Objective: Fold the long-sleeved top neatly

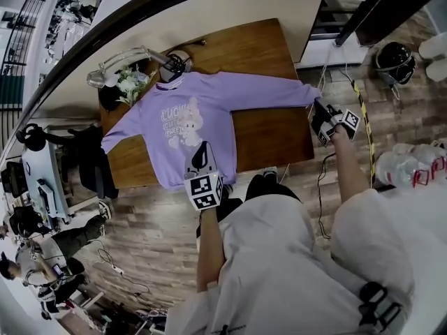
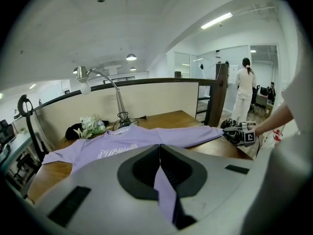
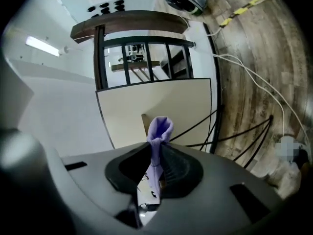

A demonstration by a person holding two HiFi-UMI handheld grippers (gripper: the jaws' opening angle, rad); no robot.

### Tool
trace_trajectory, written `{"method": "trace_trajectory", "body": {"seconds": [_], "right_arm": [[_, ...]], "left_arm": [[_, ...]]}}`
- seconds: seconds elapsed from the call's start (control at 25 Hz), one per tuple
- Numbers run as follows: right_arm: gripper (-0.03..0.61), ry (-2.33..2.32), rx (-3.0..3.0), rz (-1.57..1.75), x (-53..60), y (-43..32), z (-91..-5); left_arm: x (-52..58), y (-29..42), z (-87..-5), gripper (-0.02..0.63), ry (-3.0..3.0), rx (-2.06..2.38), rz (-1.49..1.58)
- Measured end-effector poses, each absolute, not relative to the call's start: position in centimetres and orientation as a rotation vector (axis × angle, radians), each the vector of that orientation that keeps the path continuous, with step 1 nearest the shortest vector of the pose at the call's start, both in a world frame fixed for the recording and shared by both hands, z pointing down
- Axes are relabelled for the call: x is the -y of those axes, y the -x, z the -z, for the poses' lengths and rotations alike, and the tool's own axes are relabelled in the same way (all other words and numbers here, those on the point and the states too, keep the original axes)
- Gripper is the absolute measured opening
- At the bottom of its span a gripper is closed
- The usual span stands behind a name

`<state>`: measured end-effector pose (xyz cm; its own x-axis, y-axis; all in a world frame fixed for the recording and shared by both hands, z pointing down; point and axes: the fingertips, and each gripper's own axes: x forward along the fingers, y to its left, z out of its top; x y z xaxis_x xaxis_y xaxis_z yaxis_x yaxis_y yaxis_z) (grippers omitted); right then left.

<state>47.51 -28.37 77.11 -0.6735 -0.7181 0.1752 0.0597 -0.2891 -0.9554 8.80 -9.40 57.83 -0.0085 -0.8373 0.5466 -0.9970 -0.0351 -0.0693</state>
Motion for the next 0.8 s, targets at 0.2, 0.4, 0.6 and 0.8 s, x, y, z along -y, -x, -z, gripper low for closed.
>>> {"method": "trace_trajectory", "body": {"seconds": [0.2, 0.4, 0.6, 0.8], "right_arm": [[0.048, 0.957, -1.76, 1.786, 29.4, -47.7, -71.8], [0.043, 1.097, -2.048, 1.516, 29.2, -46.4, -65.4], [0.041, 1.241, -2.329, 1.19, 28.2, -42.4, -59.4], [0.041, 1.326, -2.549, 0.872, 26.2, -36.1, -52.6]], "left_arm": [[8.7, -7.3, -57.7, 0.023, -1.917, 1.931, -0.639], [8.9, -4.5, -56.4, 0.023, -1.943, 1.975, -0.628], [7.9, 0.3, -56.1, 0.024, -1.945, 2.002, -0.59], [6.4, 5.7, -56.1, 0.023, -1.975, 1.985, -0.552]]}}
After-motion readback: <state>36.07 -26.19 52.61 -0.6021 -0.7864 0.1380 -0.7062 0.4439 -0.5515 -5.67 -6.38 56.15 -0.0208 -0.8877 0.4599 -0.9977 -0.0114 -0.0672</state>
